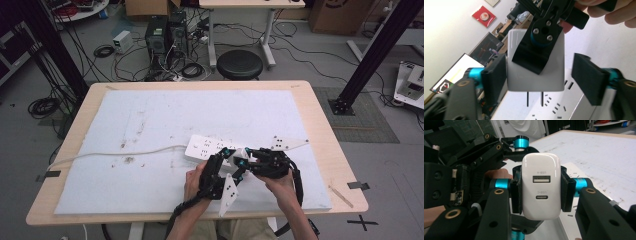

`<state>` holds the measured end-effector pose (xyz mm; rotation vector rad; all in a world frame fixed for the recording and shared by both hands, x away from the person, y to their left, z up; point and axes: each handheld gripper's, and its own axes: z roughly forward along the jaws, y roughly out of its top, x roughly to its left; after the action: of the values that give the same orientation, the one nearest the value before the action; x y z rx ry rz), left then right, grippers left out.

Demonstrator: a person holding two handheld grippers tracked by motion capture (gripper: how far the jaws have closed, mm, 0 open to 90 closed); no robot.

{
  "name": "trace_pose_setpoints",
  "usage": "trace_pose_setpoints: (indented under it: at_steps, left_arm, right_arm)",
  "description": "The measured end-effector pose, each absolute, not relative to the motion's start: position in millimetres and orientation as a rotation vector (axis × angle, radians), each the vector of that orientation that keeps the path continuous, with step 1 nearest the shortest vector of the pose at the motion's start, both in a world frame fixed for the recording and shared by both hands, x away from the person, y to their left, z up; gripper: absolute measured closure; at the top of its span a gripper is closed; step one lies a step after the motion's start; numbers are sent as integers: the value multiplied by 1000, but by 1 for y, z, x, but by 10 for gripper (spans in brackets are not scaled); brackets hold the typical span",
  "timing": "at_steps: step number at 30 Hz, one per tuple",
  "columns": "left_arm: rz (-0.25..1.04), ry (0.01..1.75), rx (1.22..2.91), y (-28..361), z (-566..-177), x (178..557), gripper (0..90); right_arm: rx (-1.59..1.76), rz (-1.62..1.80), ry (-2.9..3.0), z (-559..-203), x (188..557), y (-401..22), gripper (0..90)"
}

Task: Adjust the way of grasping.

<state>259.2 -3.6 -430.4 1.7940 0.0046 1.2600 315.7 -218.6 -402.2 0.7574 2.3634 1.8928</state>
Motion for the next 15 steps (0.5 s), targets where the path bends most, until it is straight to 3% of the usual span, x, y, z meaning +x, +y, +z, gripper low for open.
trace_pose_setpoints:
  at_steps: [11,15]
  left_arm:
    - [1166,68,1784,6,-426,265,212]
    - [1092,168,1730,23,-422,269,212]
  right_arm:
    - [769,1878,2338,-400,318,-224,631]
    - [793,1863,2317,-397,319,-229,631]
